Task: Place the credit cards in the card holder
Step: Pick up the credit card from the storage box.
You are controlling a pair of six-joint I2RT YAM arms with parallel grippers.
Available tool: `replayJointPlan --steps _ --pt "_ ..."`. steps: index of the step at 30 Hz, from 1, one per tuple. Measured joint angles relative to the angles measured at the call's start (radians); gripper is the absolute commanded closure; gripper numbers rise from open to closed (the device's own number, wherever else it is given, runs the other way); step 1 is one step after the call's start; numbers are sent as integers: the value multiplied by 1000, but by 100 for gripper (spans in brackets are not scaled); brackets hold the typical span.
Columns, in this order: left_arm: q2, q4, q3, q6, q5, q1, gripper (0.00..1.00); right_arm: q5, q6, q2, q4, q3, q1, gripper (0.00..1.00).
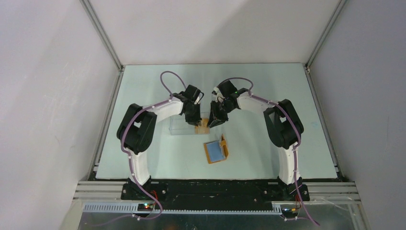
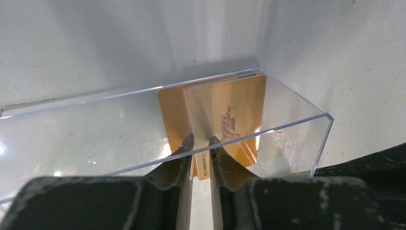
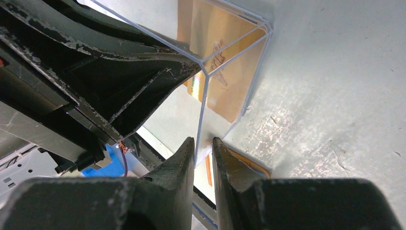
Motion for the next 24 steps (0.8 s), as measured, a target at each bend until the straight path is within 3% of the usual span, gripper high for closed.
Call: replayJointPlan --steps 9,24 --pt "-2 0 0 -8 0 2 87 -1 0 0 -3 0 -1 77" --pt "-21 0 0 -7 -16 -7 82 -2 0 0 -4 0 -2 78"
